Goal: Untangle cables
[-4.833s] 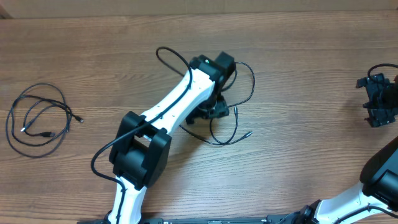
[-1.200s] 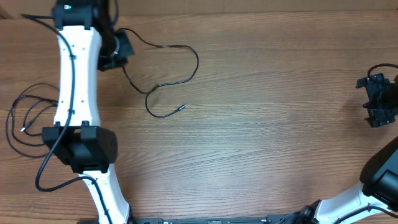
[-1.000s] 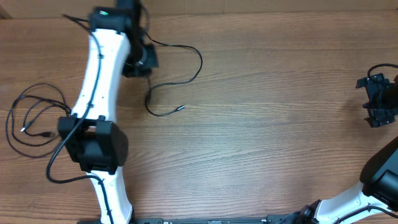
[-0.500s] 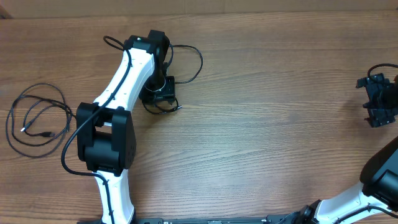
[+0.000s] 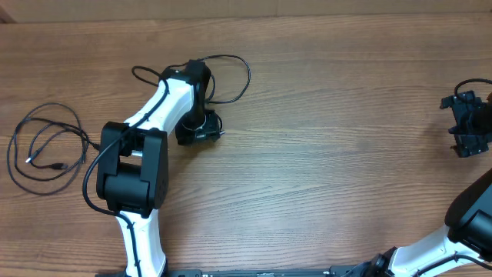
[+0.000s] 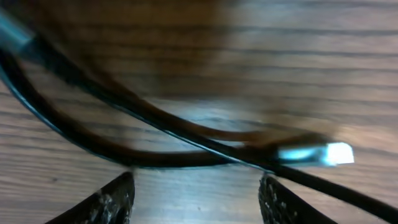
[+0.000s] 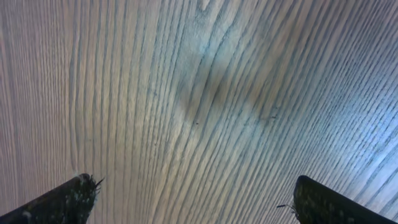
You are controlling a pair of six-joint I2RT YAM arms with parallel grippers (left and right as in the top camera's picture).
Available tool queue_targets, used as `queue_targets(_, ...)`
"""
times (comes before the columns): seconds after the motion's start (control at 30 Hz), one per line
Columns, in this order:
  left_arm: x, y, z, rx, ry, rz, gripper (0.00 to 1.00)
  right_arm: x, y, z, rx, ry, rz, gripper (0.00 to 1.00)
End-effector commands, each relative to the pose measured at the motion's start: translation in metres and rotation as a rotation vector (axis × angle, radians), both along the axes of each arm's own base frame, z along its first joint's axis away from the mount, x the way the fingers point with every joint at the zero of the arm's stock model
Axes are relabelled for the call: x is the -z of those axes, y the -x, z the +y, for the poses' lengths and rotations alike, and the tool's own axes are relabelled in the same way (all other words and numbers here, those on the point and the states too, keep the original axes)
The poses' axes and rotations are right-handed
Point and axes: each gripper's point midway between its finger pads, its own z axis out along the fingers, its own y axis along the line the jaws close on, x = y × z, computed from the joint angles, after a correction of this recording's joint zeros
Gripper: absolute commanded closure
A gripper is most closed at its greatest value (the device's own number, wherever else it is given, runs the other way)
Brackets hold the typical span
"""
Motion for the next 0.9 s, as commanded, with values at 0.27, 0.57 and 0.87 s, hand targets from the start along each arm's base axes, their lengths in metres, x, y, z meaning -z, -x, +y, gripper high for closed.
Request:
queue_targets(0.27, 0.001, 0.001, 0.007, -0.116, -0.042, 0.004, 0.59, -0.002, 0.001, -0.001, 0.005, 0.007, -0.002, 0.0)
queue_targets(0.57, -0.071, -0.016, 0.004, -0.121, -0.017, -0.063, 0.41, -0.002, 0.001, -0.001, 0.005, 0.007, -0.002, 0.0)
queue_targets(0.87, -0.106, -0.024, 0.043, -0.287, -0.076, -0.158, 0.22, -0.002, 0.001, -0.001, 0.005, 0.007, -0.002, 0.0)
